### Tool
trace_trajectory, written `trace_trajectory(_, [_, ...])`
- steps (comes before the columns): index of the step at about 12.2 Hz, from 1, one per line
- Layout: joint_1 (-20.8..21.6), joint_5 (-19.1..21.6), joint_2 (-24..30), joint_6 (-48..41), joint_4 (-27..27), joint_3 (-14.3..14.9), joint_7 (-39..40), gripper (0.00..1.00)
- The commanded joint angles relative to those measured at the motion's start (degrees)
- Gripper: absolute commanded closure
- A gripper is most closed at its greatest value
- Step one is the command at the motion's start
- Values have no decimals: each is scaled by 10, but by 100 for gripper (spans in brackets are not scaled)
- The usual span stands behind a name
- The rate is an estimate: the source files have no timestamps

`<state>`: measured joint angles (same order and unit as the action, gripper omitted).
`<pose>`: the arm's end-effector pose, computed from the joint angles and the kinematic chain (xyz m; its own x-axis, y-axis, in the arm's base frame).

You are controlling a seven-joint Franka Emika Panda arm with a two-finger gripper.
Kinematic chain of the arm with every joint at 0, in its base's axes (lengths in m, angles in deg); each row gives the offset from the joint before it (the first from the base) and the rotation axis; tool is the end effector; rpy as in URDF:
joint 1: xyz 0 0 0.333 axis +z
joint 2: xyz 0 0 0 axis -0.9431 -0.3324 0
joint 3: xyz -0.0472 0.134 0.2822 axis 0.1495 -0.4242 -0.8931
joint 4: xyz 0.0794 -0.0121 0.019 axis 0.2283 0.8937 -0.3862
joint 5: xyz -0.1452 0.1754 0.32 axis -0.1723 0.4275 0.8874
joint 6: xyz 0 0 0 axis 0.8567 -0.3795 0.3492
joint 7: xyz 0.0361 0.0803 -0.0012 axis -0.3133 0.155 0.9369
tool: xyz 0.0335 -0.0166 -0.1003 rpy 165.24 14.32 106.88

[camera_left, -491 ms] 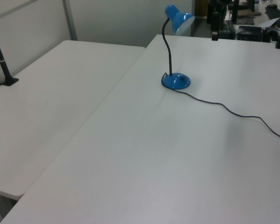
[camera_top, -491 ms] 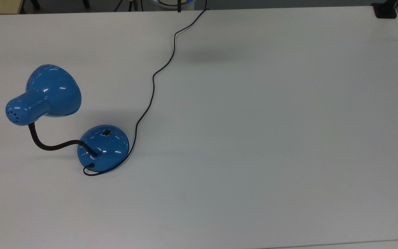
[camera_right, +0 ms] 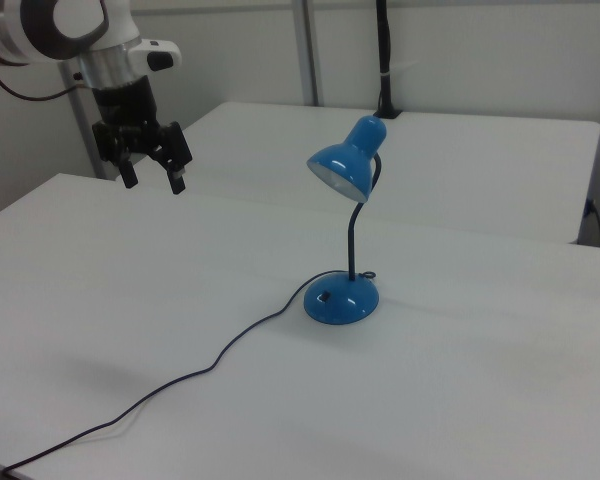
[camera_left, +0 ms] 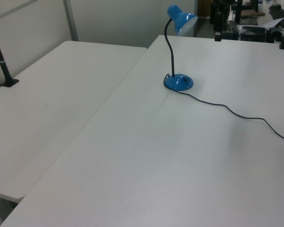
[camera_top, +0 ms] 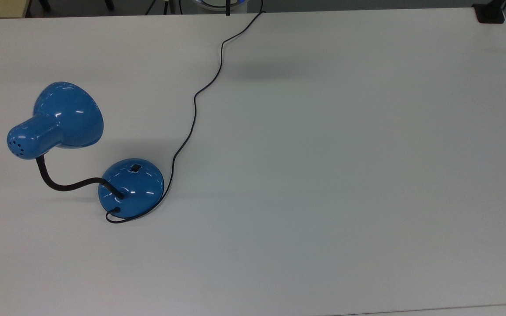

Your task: Turn on the lamp

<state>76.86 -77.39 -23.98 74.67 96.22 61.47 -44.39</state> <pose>0.5421 0.0308 0.6146 0.9990 0.0444 0.0094 0.0438 -0.9972 0.0598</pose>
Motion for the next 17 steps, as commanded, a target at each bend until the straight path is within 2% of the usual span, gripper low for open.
trace_trajectory(1, [1,0,-4,-22,-10,3,13,0])
trace_trajectory(4, [2,0,-4,-22,-9,2,14,1])
trace_trajectory(5, [2,1,-4,-21,-8,2,13,13])
trace_trajectory(6, [2,2,-4,-20,-4,2,13,37])
trace_trajectory(7, [2,3,-4,-18,-2,2,13,73])
trace_trajectory(8, [3,4,-4,-18,-1,2,14,92])
trace_trajectory(9, [4,4,-4,-18,-1,2,14,100])
trace_trajectory(14, [0,2,-6,3,1,2,13,100])
trace_trajectory(17, [-15,1,-10,39,32,3,6,100])
